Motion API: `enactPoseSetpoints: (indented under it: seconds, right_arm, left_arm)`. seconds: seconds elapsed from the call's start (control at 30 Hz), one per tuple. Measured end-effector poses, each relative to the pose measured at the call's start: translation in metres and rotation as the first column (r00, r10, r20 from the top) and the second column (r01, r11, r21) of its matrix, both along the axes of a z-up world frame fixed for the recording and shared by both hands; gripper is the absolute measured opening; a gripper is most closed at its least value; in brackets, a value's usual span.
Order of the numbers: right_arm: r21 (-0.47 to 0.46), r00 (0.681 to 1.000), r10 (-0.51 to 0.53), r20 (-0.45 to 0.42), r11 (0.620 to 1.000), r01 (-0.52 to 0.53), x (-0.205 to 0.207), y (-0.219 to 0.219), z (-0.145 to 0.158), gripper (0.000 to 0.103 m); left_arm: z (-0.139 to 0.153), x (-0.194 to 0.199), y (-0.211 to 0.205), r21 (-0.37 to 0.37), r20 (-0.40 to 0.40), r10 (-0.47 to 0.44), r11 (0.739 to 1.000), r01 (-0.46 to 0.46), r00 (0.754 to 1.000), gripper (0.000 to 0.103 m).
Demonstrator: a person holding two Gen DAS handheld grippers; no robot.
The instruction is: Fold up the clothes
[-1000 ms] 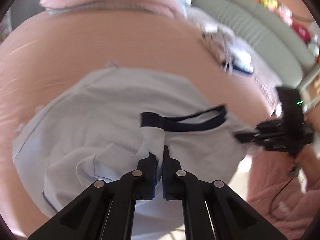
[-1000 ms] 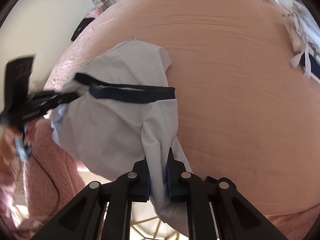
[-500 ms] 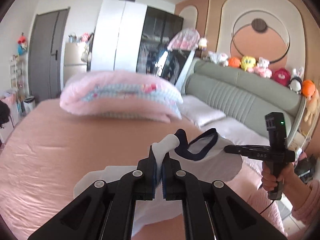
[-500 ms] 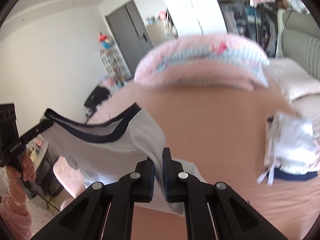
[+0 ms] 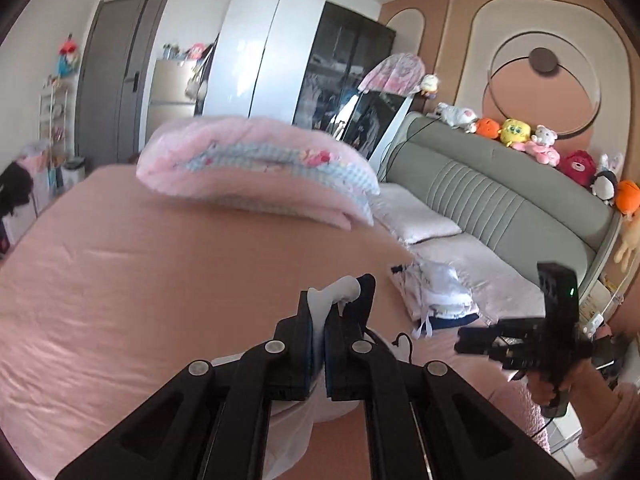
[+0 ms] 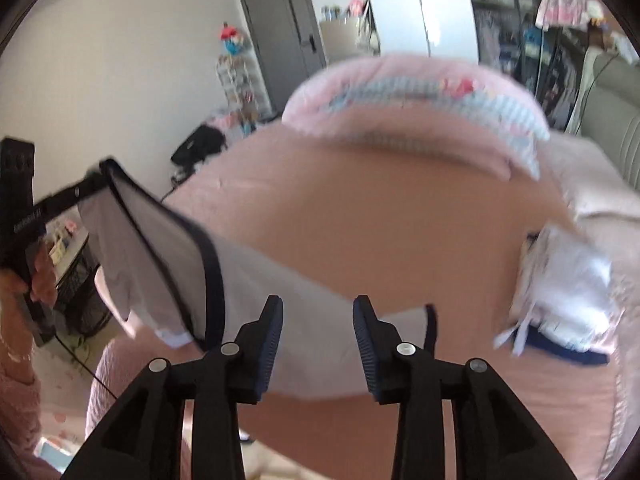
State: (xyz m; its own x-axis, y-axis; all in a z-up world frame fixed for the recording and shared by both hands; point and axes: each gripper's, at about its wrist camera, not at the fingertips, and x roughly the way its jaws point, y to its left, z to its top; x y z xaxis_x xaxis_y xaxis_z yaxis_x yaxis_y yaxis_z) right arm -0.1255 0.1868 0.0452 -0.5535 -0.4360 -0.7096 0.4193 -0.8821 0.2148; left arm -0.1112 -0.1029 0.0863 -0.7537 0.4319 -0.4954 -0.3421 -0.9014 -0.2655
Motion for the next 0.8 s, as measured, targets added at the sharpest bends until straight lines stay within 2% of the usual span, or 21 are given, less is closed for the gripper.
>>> enactPoseSetpoints:
  seconds: [0.1, 0.17, 0.2, 0.27, 0.33, 0.43, 0.6, 0.7, 0.73, 0.77, 0.8]
  right_arm:
    - [-0.006, 0.978, 0.051, 0.203, 0.999, -0.051, 0.013, -0.02, -0.08, 0.036]
    - [0.02, 0.959, 0.052, 0.279, 0.998, -0.06, 0.02, -0.036, -0.118, 0.037]
    - [0.057, 0.958, 0.038, 0.284, 0.997, -0.056, 0.025, -0.046, -0.132, 0.037]
    - [0.111, 0.968, 0.049, 0.248, 0.991, -0.079, 0.032, -0.066, -0.146, 0.041]
    - [0.233, 0.984, 0.057, 0.168, 0.968, -0.096, 0.038, -0.092, -0.151, 0.052]
    - [0.313, 0.996, 0.075, 0.041, 0.946, -0.084, 0.04, -0.122, -0.152, 0.064]
    - [0.348, 0.996, 0.048, -0.076, 0.937, -0.018, 0.029, -0.157, -0.161, 0.072]
    - [0.298, 0.995, -0.017, -0.093, 0.954, 0.045, 0.019, -0.156, -0.171, 0.071]
    - [0.264, 0.993, -0.065, -0.098, 0.961, 0.089, 0.014, -0.148, -0.17, 0.061]
    - [0.211, 0.99, -0.12, -0.076, 0.968, 0.134, 0.008, -0.135, -0.168, 0.029]
    - [0.165, 0.987, -0.154, -0.038, 0.974, 0.159, 0.001, -0.122, -0.167, 0.018]
  left_arm:
    - [-0.022, 0.005, -0.001, 0.017, 0.053, 0.005, 1.0, -0.006, 0.999, 0.003]
    - [-0.028, 0.009, 0.0, 0.042, 0.064, 0.0, 0.999, -0.003, 0.998, 0.003]
    - [-0.029, 0.012, 0.0, 0.058, 0.066, -0.002, 0.998, -0.002, 0.998, 0.003]
    - [-0.028, 0.017, -0.001, 0.087, 0.069, 0.001, 0.996, -0.007, 0.998, 0.003]
    - [-0.025, 0.021, -0.002, 0.106, 0.07, 0.007, 0.994, -0.015, 0.998, 0.003]
    - [-0.021, 0.025, -0.003, 0.143, 0.07, 0.018, 0.989, -0.028, 0.997, 0.003]
    - [-0.021, 0.03, -0.002, 0.186, 0.077, 0.025, 0.982, -0.039, 0.997, 0.003]
    - [-0.026, 0.034, -0.002, 0.173, 0.085, 0.036, 0.984, -0.05, 0.996, 0.003]
    - [-0.028, 0.035, -0.003, 0.154, 0.09, 0.043, 0.986, -0.056, 0.995, 0.003]
    - [-0.031, 0.037, -0.004, 0.133, 0.096, 0.049, 0.989, -0.061, 0.994, 0.003]
    - [-0.034, 0.038, -0.005, 0.113, 0.106, 0.052, 0.991, -0.064, 0.993, 0.003]
